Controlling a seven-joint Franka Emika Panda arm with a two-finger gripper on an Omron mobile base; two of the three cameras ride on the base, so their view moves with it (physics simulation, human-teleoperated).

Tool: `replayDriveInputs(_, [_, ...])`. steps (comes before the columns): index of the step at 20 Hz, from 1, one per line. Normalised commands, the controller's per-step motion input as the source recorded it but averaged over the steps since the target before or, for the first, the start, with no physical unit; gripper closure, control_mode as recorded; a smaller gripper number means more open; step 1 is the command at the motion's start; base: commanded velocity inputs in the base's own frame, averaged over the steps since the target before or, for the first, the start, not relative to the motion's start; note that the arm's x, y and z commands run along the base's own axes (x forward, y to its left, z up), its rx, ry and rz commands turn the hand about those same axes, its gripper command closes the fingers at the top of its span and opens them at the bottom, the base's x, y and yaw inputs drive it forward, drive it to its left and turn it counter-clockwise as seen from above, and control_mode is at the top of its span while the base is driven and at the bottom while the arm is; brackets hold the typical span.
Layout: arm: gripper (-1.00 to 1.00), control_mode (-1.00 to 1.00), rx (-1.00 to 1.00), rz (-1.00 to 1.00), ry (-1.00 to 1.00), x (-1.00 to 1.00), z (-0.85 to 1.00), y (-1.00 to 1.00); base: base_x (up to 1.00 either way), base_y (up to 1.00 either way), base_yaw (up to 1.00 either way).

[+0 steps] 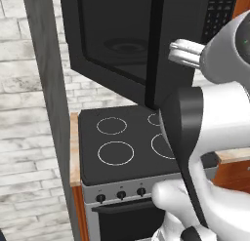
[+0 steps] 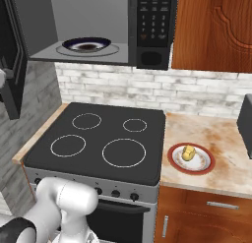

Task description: Pick the potato from the counter and place it in the microwave. Then turn on the microwave.

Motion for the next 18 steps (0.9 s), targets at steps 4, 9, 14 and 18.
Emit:
replayDriveInputs(4, [-1.00, -1.00, 0.26, 0.11, 0.00, 0.00, -0.35, -0.79, 0.00, 0.00, 0.00])
replayDriveInputs(9, [-1.00, -1.00, 0.27, 0.16, 0.00, 0.02, -0.26, -0.71, 0.00, 0.00, 0.00])
replayDriveInputs(14, [-1.00, -1.00, 0.33, 0.22, 0.00, 0.51, -0.30, -0.49, 0.00, 0.00, 0.00])
replayDriveInputs(18, [-1.00, -1.00, 0.34, 0.26, 0.00, 0.89, -0.35, -0.06, 0.00, 0.00, 0.00])
